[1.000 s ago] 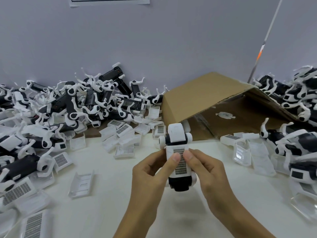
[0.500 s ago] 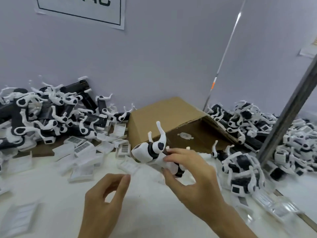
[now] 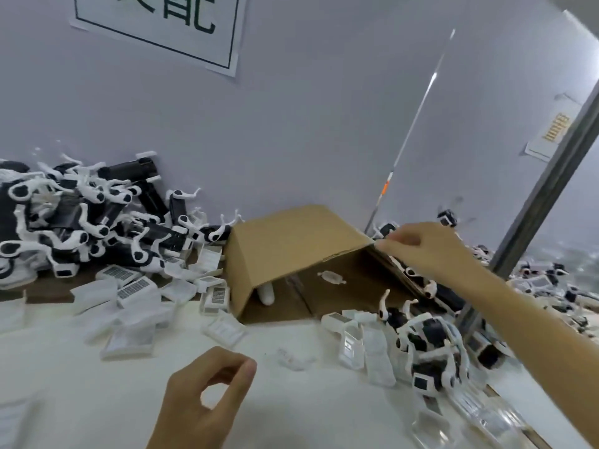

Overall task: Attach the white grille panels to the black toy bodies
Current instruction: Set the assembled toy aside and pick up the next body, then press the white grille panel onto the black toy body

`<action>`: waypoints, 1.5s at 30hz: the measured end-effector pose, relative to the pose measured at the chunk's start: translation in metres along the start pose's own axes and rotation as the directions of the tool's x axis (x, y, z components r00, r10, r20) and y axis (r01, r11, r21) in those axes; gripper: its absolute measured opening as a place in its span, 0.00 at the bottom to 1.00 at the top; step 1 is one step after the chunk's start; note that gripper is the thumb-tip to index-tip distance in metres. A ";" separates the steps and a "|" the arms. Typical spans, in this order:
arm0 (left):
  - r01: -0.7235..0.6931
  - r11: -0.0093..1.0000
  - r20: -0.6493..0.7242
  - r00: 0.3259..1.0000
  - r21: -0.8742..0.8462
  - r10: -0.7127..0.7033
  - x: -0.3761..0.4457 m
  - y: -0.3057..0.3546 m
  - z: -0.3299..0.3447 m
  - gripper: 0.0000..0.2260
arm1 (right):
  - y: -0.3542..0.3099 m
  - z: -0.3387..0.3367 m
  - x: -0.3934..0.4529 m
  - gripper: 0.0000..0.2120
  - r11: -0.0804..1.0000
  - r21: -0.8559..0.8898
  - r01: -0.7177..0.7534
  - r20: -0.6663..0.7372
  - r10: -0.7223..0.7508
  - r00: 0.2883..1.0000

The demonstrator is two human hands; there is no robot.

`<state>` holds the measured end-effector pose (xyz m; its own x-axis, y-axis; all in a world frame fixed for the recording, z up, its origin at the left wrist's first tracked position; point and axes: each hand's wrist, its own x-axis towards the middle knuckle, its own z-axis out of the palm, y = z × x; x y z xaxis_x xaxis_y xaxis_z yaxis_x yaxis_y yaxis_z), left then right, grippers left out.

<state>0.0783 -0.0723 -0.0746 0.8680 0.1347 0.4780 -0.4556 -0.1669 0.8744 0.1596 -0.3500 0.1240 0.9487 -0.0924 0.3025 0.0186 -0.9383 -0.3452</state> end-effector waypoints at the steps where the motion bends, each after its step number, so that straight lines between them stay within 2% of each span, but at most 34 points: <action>1: -0.006 1.000 -0.007 1.000 0.008 0.006 0.000 0.000 0.000 0.04 | -0.010 0.027 -0.013 0.14 0.994 0.106 0.015 0.097 -0.025 0.995; 4: -0.027 0.998 -0.031 0.999 0.054 0.029 0.000 -0.002 -0.002 0.05 | -0.047 0.116 -0.057 0.10 0.894 0.440 -0.085 0.311 -0.063 0.948; 6: -0.015 0.997 -0.055 0.998 0.075 0.019 0.001 -0.004 -0.007 0.07 | -0.077 0.168 -0.087 0.10 0.720 0.652 -0.237 0.405 -0.066 0.912; 8: 0.022 0.998 -0.081 0.997 0.062 -0.016 0.003 -0.006 -0.014 0.08 | -0.104 0.204 -0.111 0.11 0.507 0.797 -0.328 0.412 -0.060 0.909; 9: 0.054 0.997 -0.111 0.993 0.058 -0.048 0.004 -0.008 -0.019 0.08 | -0.112 0.215 -0.120 0.11 0.448 0.838 -0.311 0.372 -0.053 0.927; 12: 0.179 0.983 -0.258 0.952 0.029 -0.166 0.009 -0.017 -0.036 0.10 | -0.121 0.230 -0.126 0.11 0.425 0.877 -0.223 0.288 -0.093 0.953; 15: 0.232 0.972 -0.505 0.835 -0.037 -0.218 0.020 -0.026 -0.052 0.11 | -0.117 0.240 -0.121 0.13 0.401 0.877 -0.266 0.333 -0.108 0.937; 18: 0.199 0.980 -0.656 0.743 0.025 -0.134 0.050 -0.030 -0.067 0.09 | -0.116 0.248 -0.117 0.13 0.362 0.893 -0.268 0.327 -0.112 0.939; 20: 0.199 0.953 -0.662 0.749 0.229 0.003 0.081 -0.035 -0.085 0.09 | -0.117 0.252 -0.116 0.12 0.383 0.889 -0.250 0.317 -0.124 0.940; 21: 0.228 0.896 -0.641 0.764 0.380 0.077 0.098 -0.037 -0.095 0.11 | -0.117 0.253 -0.117 0.12 0.386 0.888 -0.248 0.317 -0.126 0.940; 23: 0.342 0.661 -0.564 0.812 0.668 0.149 0.133 -0.043 -0.121 0.22 | -0.116 0.255 -0.117 0.12 0.381 0.889 -0.252 0.318 -0.120 0.940; 25: 0.409 0.359 -0.467 0.880 0.839 0.090 0.158 -0.046 -0.148 0.27 | -0.117 0.256 -0.116 0.13 0.371 0.892 -0.259 0.319 -0.107 0.942; 26: 0.396 0.252 -0.418 0.907 0.883 0.042 0.165 -0.046 -0.159 0.27 | -0.117 0.256 -0.115 0.13 0.365 0.893 -0.265 0.321 -0.100 0.942; 27: 0.374 0.215 -0.386 0.923 0.902 0.014 0.170 -0.047 -0.167 0.24 | -0.118 0.256 -0.115 0.14 0.363 0.892 -0.269 0.323 -0.096 0.942; 28: 0.351 0.237 -0.365 0.931 0.906 0.016 0.172 -0.046 -0.171 0.21 | -0.117 0.257 -0.115 0.14 0.364 0.891 -0.271 0.324 -0.093 0.941; 29: 0.308 0.302 -0.343 0.937 0.902 0.067 0.172 -0.045 -0.172 0.18 | -0.117 0.257 -0.115 0.14 0.366 0.890 -0.271 0.323 -0.088 0.942; 32: 0.139 0.593 -0.345 0.905 0.793 0.249 0.157 -0.032 -0.155 0.11 | -0.117 0.258 -0.115 0.14 0.367 0.894 -0.259 0.314 -0.100 0.944; 33: 0.118 0.721 -0.409 0.880 0.683 0.243 0.149 -0.025 -0.144 0.09 | -0.117 0.258 -0.115 0.14 0.363 0.897 -0.251 0.307 -0.107 0.946; 34: 0.121 0.850 -0.493 0.852 0.513 0.176 0.139 -0.019 -0.131 0.08 | -0.117 0.256 -0.115 0.14 0.349 0.904 -0.247 0.301 -0.109 0.947; 35: 0.132 0.939 -0.564 0.822 0.318 0.076 0.125 -0.014 -0.118 0.08 | -0.118 0.255 -0.115 0.16 0.313 0.916 -0.252 0.298 -0.107 0.949; 36: 0.127 0.983 -0.596 0.803 0.129 -0.025 0.110 -0.010 -0.104 0.09 | -0.119 0.253 -0.114 0.18 0.257 0.929 -0.268 0.302 -0.102 0.948; 38: 0.108 0.984 -0.557 0.813 -0.140 -0.169 0.076 -0.007 -0.075 0.12 | -0.118 0.250 -0.113 0.23 0.155 0.939 -0.307 0.325 -0.105 0.940; 39: 0.115 0.972 -0.516 0.831 -0.204 -0.206 0.057 -0.006 -0.060 0.12 | -0.118 0.248 -0.113 0.25 0.130 0.940 -0.315 0.330 -0.119 0.937; 43: 0.177 0.963 -0.275 0.934 -0.202 -0.229 0.003 -0.011 -0.022 0.12 | -0.115 0.242 -0.115 0.32 0.023 0.947 -0.321 0.322 -0.130 0.938; 45: 0.249 0.924 -0.193 0.930 -0.290 -0.312 -0.004 -0.012 -0.018 0.16 | -0.111 0.239 -0.118 0.25 0.034 0.960 -0.279 0.281 -0.141 0.949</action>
<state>0.0763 -0.0530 -0.0856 0.9113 0.3661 0.1884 -0.2619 0.1624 0.9513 0.1216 -0.1554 -0.0861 0.9866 0.1385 0.0867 0.0394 0.3136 -0.9487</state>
